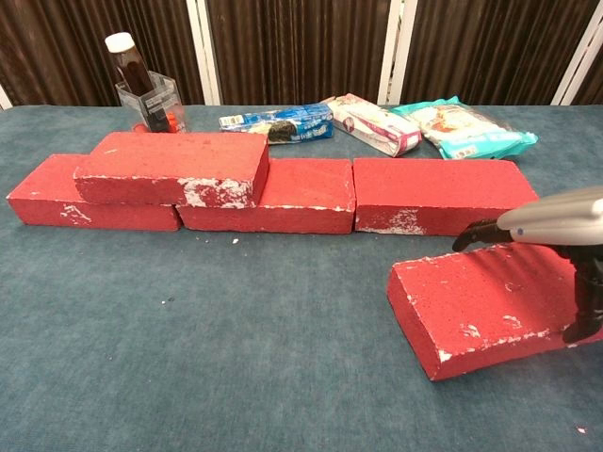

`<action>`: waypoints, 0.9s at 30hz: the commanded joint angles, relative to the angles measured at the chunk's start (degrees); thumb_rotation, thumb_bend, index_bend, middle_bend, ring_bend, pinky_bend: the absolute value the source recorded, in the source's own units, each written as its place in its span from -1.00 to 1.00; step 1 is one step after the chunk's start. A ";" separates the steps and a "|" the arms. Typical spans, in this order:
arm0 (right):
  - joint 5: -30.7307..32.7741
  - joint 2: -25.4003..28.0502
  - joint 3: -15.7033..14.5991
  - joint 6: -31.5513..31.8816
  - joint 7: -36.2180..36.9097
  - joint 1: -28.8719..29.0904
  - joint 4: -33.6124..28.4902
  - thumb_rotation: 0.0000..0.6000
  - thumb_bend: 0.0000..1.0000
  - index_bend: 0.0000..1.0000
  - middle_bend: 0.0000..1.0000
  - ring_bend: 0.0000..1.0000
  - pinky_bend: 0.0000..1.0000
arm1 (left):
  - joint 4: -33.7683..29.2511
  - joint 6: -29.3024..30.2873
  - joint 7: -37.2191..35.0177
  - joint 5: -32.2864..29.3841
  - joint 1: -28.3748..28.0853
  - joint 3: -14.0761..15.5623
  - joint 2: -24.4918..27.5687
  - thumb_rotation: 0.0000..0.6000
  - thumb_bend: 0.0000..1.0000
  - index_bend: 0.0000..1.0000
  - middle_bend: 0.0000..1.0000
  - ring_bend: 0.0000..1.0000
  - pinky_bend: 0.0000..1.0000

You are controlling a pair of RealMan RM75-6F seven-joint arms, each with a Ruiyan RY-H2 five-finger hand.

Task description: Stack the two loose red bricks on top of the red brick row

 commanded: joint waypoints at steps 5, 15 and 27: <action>0.12 -1.82 -1.32 0.57 0.44 0.96 1.49 1.00 -1.00 -1.00 -1.00 -1.00 -1.00 | -0.21 0.16 0.02 -0.77 0.00 -0.07 0.06 1.00 -0.61 -1.00 -1.00 -1.00 -1.00; -0.94 -3.27 -2.43 2.44 0.81 1.42 2.09 1.00 -1.00 -1.00 -0.89 -1.00 -1.00 | -0.57 0.29 0.34 -1.82 -0.06 -0.18 -0.06 1.00 -0.61 -1.00 -1.00 -1.00 -1.00; -2.93 -4.42 -2.85 3.87 1.90 1.14 2.53 1.00 -0.74 -0.85 -0.69 -0.83 -1.00 | -1.25 -0.18 1.16 -3.30 -0.23 -0.27 0.02 1.00 -0.61 -1.00 -1.00 -1.00 -1.00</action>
